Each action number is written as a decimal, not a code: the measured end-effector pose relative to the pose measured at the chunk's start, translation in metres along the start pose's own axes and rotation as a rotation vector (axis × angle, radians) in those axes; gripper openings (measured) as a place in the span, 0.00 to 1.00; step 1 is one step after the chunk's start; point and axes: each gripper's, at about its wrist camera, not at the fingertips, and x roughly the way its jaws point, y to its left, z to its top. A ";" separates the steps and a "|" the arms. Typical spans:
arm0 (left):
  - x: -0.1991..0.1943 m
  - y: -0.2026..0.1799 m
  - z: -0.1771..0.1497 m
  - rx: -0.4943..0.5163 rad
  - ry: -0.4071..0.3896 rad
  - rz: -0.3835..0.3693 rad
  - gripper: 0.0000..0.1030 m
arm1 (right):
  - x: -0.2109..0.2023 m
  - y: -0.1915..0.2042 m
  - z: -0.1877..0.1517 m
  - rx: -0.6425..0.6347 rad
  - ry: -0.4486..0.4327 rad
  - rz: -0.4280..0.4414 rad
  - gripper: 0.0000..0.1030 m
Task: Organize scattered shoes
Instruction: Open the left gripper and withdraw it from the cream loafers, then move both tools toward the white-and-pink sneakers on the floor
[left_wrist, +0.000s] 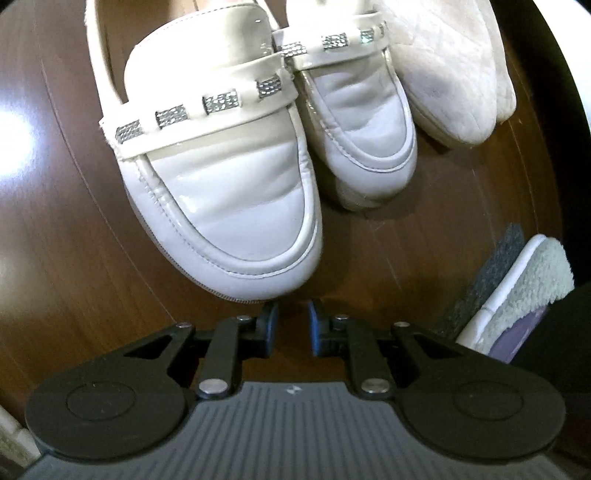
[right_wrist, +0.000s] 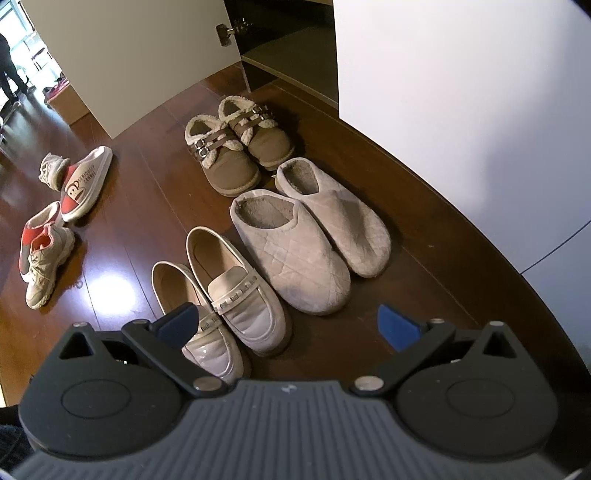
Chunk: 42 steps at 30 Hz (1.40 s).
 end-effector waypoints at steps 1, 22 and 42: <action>-0.001 0.000 0.001 -0.001 -0.002 0.002 0.19 | 0.000 0.000 0.000 -0.004 0.001 -0.005 1.00; -0.175 -0.086 -0.028 0.303 -0.492 0.415 0.73 | 0.007 -0.025 0.000 0.060 -0.005 -0.067 1.00; -0.260 -0.058 -0.117 0.114 -0.588 0.365 0.74 | 0.014 0.009 -0.019 -0.099 0.015 -0.130 0.99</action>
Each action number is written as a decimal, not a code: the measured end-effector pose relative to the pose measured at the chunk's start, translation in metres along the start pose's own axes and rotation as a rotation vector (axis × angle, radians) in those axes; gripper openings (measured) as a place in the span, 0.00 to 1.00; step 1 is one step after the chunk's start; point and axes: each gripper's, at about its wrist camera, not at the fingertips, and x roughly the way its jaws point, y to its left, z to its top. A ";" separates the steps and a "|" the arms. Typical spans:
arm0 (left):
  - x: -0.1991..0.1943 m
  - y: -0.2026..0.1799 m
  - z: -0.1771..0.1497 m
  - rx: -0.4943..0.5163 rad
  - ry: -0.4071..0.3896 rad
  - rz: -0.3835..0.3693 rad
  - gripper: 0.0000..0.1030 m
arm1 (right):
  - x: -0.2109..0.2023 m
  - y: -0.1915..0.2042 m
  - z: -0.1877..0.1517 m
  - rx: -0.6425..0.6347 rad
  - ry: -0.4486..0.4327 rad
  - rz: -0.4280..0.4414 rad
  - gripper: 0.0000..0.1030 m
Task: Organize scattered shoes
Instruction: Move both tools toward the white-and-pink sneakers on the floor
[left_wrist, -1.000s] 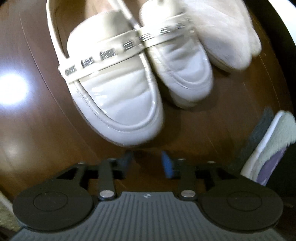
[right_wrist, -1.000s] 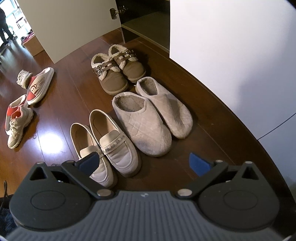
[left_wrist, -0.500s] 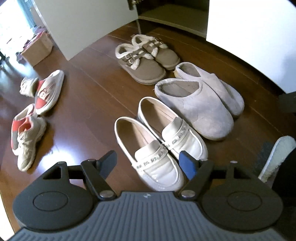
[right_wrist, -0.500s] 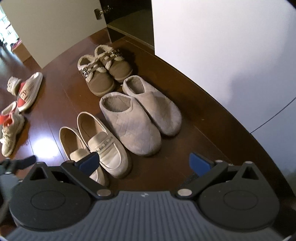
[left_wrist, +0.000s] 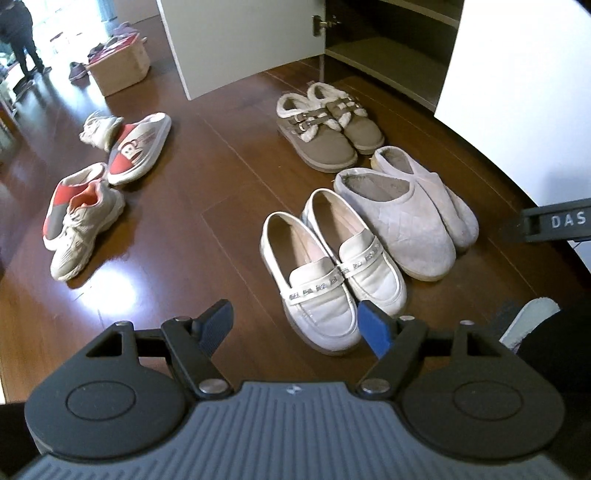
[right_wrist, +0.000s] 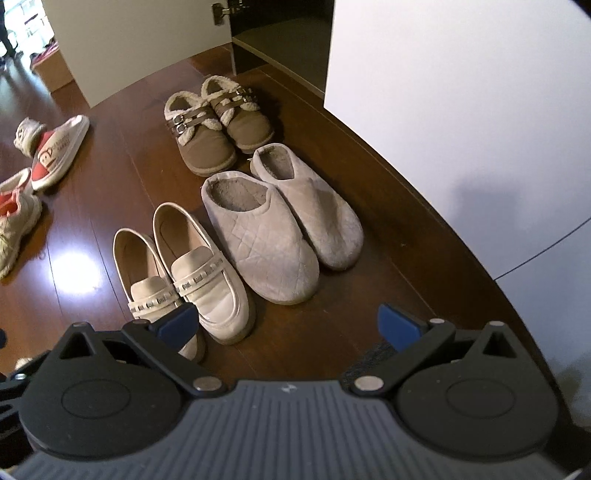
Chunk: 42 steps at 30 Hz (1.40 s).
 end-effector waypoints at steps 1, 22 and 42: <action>-0.002 0.001 -0.001 -0.005 -0.004 0.000 0.74 | -0.001 0.003 -0.001 -0.011 -0.004 -0.007 0.99; -0.076 0.073 0.026 -0.062 -0.171 0.091 0.75 | -0.043 0.079 -0.001 -0.206 -0.157 0.179 0.99; -0.046 0.342 0.102 -0.371 -0.188 0.482 0.91 | -0.018 0.186 0.110 -0.421 0.104 0.489 0.99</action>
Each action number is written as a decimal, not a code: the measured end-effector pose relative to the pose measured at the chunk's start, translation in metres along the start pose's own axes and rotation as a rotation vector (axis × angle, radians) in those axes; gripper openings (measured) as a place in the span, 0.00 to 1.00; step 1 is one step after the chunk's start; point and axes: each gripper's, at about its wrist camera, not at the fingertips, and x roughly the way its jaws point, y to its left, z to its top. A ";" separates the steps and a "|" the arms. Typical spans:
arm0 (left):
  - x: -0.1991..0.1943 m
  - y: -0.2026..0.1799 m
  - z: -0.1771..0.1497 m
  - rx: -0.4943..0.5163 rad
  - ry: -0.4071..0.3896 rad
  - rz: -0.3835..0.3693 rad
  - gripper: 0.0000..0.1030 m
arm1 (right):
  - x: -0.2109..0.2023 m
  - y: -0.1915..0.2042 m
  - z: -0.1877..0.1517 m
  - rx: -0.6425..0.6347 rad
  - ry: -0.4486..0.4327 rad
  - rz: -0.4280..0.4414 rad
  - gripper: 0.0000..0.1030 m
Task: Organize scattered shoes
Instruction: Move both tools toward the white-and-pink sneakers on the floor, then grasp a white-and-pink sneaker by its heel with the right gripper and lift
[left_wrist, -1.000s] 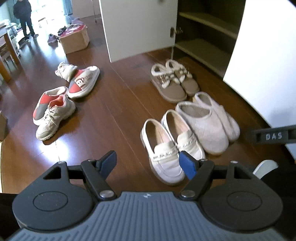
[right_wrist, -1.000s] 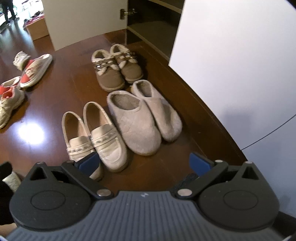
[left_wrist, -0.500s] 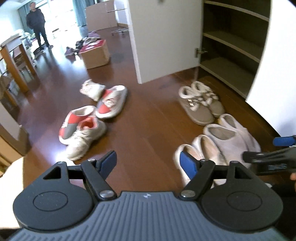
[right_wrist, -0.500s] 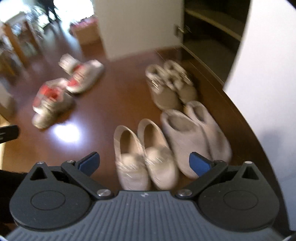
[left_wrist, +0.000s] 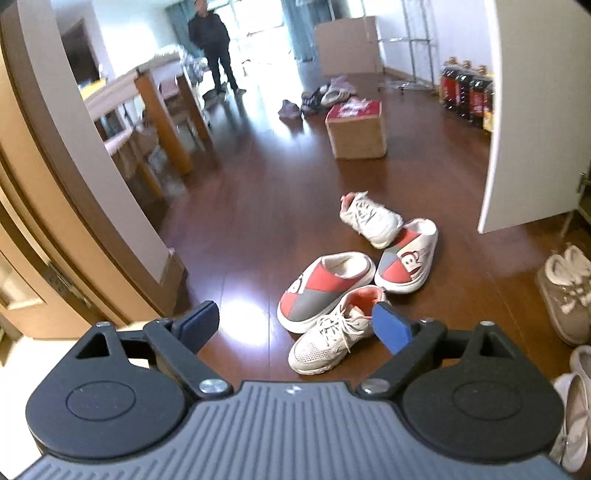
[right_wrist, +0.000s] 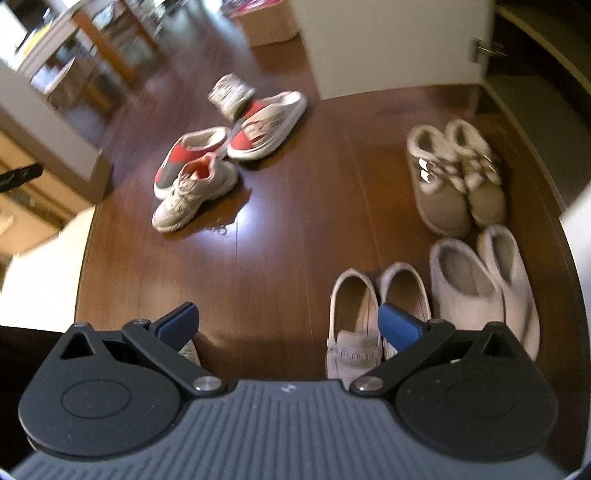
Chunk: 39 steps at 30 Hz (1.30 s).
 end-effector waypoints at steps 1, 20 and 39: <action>0.011 0.002 0.001 -0.013 0.018 0.002 0.91 | 0.017 0.005 0.017 -0.030 0.021 -0.015 0.99; 0.175 0.051 -0.063 -0.197 0.205 -0.073 0.91 | 0.225 0.078 0.140 -0.321 0.103 -0.080 0.99; 0.322 0.075 -0.048 -0.186 0.360 -0.032 0.90 | 0.551 0.247 0.404 -0.716 -0.159 -0.468 0.90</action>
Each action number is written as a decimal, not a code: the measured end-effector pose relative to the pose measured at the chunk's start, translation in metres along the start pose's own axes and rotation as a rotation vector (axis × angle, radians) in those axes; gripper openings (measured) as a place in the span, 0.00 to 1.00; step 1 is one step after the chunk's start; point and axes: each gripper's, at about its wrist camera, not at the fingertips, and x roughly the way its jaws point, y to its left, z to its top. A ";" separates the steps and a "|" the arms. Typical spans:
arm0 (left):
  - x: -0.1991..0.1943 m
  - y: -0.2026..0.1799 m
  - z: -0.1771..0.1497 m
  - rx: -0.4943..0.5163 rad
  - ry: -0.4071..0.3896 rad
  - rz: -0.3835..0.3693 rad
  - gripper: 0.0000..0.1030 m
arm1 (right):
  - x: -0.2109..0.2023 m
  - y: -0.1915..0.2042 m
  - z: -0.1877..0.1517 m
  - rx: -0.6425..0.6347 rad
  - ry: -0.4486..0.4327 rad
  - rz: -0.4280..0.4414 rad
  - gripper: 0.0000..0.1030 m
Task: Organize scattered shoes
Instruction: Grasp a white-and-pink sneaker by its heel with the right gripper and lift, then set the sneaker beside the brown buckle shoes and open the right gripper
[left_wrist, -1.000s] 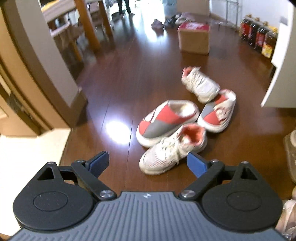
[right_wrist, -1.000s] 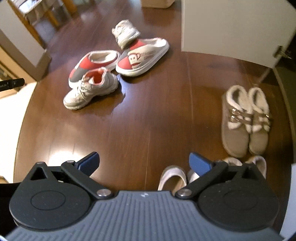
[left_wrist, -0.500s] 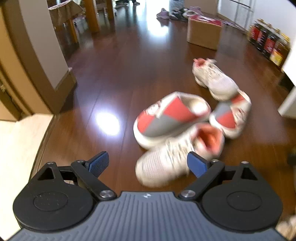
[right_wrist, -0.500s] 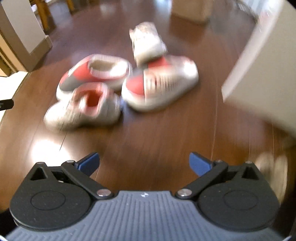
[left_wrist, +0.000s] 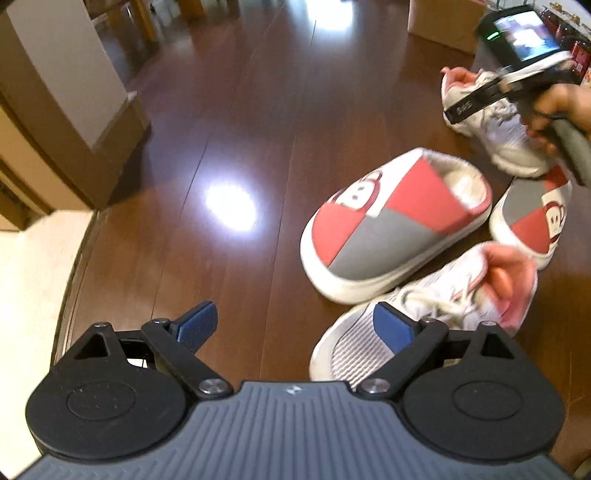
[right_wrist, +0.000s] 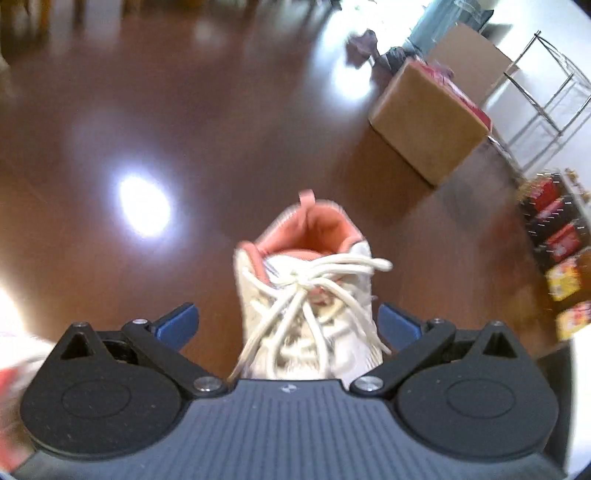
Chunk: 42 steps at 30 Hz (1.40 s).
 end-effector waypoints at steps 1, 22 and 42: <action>0.000 0.001 -0.001 0.000 0.001 0.003 0.90 | 0.010 0.002 -0.004 -0.005 0.021 -0.052 0.71; -0.083 -0.188 -0.038 0.230 -0.130 -0.323 0.90 | -0.170 -0.119 -0.407 0.210 -0.035 0.204 0.83; -0.069 -0.269 -0.065 0.363 -0.058 -0.333 0.90 | -0.107 -0.216 -0.386 0.504 0.278 0.395 0.13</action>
